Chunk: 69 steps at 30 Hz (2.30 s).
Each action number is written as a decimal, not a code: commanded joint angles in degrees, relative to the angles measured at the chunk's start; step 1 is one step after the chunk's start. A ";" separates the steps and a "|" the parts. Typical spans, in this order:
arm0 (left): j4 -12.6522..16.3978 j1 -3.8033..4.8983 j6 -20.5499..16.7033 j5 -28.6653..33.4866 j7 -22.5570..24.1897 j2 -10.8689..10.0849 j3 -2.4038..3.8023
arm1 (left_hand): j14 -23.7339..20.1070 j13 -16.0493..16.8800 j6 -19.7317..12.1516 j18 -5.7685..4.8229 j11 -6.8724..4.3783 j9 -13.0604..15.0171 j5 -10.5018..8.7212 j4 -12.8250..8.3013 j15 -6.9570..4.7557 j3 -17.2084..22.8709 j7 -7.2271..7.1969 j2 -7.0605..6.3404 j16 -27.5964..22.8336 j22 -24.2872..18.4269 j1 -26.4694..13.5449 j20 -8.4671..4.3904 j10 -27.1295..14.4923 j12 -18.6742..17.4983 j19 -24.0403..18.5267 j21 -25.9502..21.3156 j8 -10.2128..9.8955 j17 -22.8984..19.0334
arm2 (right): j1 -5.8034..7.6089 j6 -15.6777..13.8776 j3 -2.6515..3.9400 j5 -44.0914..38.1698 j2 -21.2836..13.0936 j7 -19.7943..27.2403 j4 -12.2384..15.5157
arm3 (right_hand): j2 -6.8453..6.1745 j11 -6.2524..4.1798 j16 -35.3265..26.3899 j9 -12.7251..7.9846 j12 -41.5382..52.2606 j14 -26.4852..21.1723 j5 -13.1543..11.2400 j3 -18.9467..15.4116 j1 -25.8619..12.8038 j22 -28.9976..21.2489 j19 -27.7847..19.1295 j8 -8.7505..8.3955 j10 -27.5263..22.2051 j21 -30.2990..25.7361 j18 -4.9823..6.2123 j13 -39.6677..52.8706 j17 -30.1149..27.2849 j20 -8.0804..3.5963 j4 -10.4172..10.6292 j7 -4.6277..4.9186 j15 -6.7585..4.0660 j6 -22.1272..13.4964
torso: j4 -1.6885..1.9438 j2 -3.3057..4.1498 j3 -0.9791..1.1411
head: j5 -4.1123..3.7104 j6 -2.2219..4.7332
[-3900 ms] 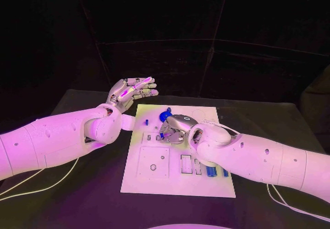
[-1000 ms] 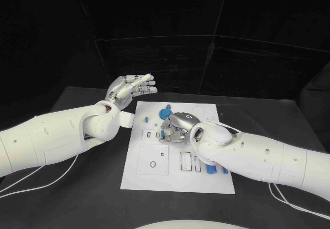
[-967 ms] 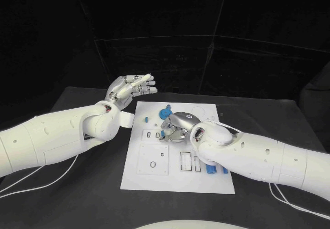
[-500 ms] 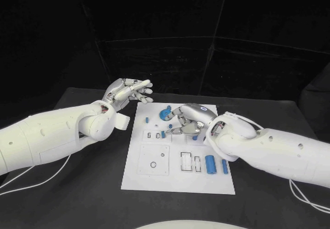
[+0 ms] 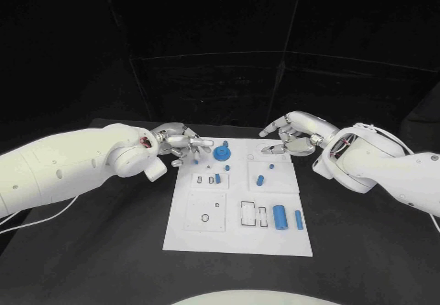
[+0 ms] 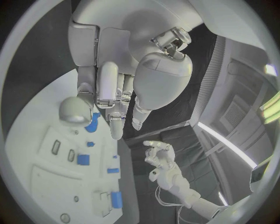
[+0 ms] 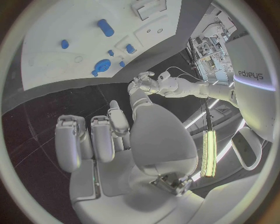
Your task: Assemble the parts on the task board
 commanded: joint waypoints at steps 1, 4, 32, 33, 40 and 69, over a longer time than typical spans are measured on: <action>-0.31 0.41 9.31 -14.07 -16.30 1.05 0.04 | 3.82 2.22 -0.77 -1.55 -0.20 0.89 0.26 1.53 -0.46 -0.71 -0.16 0.27 1.18 5.76 -0.70 -0.05 -0.86 3.20 0.80 4.22 1.84 3.96 | 0.39 1.75 0.04 4.40 -0.36 0.77 -0.73 | -0.04 -0.16 -0.33 0.03 0.02 3.46 -0.14 -0.22 1.08 7.48 0.45 0.32 0.07 -0.27 0.11 0.05 3.28 -0.18 -0.46 0.11 -0.10 0.46 | -0.10 -0.62 0.45 | 0.33 -0.19; -0.98 0.74 11.24 -19.15 -20.41 2.76 0.04 | 4.62 6.16 -0.95 -2.21 -1.13 3.09 0.23 3.97 -1.01 -1.97 -1.07 0.50 3.53 11.55 -1.36 -0.47 -0.77 9.40 1.19 8.34 5.87 7.96 | 0.64 1.70 0.04 4.97 -0.54 0.34 -1.54 | -0.06 -0.18 -0.36 0.03 0.08 3.46 -0.14 -0.29 1.25 7.44 0.43 0.39 0.12 -0.30 0.12 0.09 3.25 -0.20 -0.56 0.07 -0.12 0.51 | -0.10 -0.70 0.59 | 0.34 -0.29; -5.02 1.36 12.94 -24.13 -30.61 12.14 0.03 | 5.39 24.74 -8.64 -2.86 -2.53 15.71 -0.17 15.45 -2.16 -12.36 -2.74 -1.21 5.93 18.03 -1.32 -1.46 -1.53 30.09 0.20 13.16 23.63 12.57 | 0.93 1.95 0.04 3.67 0.75 -2.60 -3.45 | -0.25 -0.11 -0.59 -0.08 -0.01 3.42 -0.06 -1.35 0.97 7.32 0.37 0.41 0.13 -0.39 0.15 -0.12 2.99 -0.22 -0.26 0.16 -0.09 0.00 | -0.11 -0.61 0.50 | 0.65 -1.15; -5.06 1.36 12.97 -24.14 -30.68 12.25 0.03 | 5.38 24.75 -8.66 -2.86 -2.53 15.73 -0.17 15.46 -2.16 -12.37 -2.74 -1.20 5.92 18.03 -1.29 -1.46 -1.54 30.10 0.20 13.16 23.66 12.57 | 0.93 2.07 0.04 3.65 0.78 -2.64 -3.50 | -0.25 -0.11 -0.59 -0.08 -0.01 3.42 -0.06 -1.35 0.97 7.32 0.37 0.41 0.13 -0.39 0.15 -0.12 2.99 -0.22 -0.26 0.16 -0.09 0.00 | -0.11 -0.61 0.49 | 0.65 -1.15; -5.44 1.36 13.17 -25.02 -30.83 13.29 0.03 | 5.39 24.73 -9.17 -2.86 -2.50 16.25 -0.15 15.39 -2.13 -12.40 -2.72 -1.05 5.93 18.10 -0.26 -1.42 -1.73 30.24 0.12 13.21 24.31 12.58 | 0.93 3.01 0.04 3.14 0.90 -2.99 -3.27 | -0.08 -0.15 -0.50 -0.05 0.09 3.46 0.13 -1.45 0.98 7.38 0.42 0.55 0.23 -0.36 0.13 -0.05 3.15 -0.23 -0.16 0.12 -0.11 0.12 | -0.20 -0.56 0.50 | 0.71 -1.24; -7.51 1.36 15.68 -25.81 -30.94 16.36 0.04 | 5.42 24.71 -10.13 -2.86 -2.41 17.14 -0.12 14.85 -2.03 -12.08 -2.63 -0.58 6.00 18.35 1.85 -1.30 -2.05 30.54 0.01 13.36 25.45 12.75 | 0.93 3.42 0.03 1.63 1.76 -3.54 -3.70 | 0.42 -0.32 -0.74 0.08 -0.08 3.41 1.04 -1.87 1.11 7.18 0.30 1.21 0.16 -0.49 0.18 -0.30 2.85 -0.32 0.10 -0.09 -0.24 0.85 | -0.05 -0.58 0.49 | 0.72 -1.73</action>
